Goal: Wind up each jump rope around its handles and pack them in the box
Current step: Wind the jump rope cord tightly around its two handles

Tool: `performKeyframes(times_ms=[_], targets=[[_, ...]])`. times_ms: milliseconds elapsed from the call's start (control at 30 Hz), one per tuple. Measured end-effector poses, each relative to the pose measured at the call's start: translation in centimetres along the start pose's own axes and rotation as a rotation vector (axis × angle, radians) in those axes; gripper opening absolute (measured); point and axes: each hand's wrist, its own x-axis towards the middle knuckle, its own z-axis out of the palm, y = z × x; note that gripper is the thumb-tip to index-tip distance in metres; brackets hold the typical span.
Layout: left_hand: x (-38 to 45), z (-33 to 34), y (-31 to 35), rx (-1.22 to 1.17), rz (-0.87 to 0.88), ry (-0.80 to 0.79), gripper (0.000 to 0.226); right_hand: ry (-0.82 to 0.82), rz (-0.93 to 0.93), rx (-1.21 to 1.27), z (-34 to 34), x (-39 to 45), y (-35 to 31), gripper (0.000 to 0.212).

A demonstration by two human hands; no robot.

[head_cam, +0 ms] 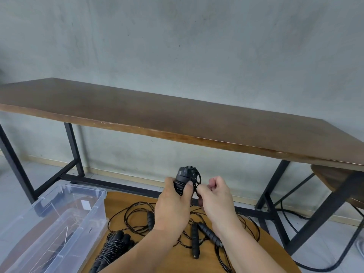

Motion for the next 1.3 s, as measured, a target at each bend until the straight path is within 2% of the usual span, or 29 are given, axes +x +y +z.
performKeyframes(times_ms=[133, 300, 433, 733, 767, 833, 933, 1000, 1167, 1300], targets=[[1.1, -0.6, 0.8, -0.246, -0.113, -0.025, 0.02, -0.025, -0.034, 0.091, 0.4, 0.0, 0.3, 0.026], [1.7, -1.7, 0.9, -0.509, -0.266, -0.164, 0.025, -0.042, 0.067, 0.232, -0.7, 0.6, 1.8, 0.023], [1.3, -2.0, 0.8, -0.574, -0.293, -0.244, 0.023, -0.044, 0.102, 0.21, -1.5, 1.9, 2.8, 0.02], [-0.3, -1.8, 1.4, -0.662, -0.322, -0.292, 0.018, -0.184, 0.222, 0.293, -1.5, 3.4, 4.0, 0.019], [-0.2, -1.8, 1.3, -0.635, -0.297, -0.287, 0.018, -0.191, 0.229, 0.308, -1.3, 3.4, 4.1, 0.018], [0.7, -1.6, 1.3, -0.443, -0.134, -0.265, 0.013, -0.193, 0.232, 0.365, -1.1, 3.7, 4.1, 0.015], [1.9, -1.6, 1.3, -0.234, 0.039, -0.243, 0.015, -0.205, 0.256, 0.548, -1.2, 3.7, 3.6, 0.009], [2.4, -1.6, 1.1, -0.145, 0.08, -0.22, 0.021, -0.206, 0.268, 0.61, -1.4, 3.5, 3.1, 0.017], [1.9, -0.9, 0.4, 0.041, 0.147, -0.207, 0.032, -0.171, 0.329, 0.711, -1.6, 2.8, 3.1, 0.023], [1.4, -0.3, -0.1, 0.191, 0.219, -0.199, 0.043, -0.219, 0.329, 0.736, -1.6, 1.9, 3.1, 0.032]])
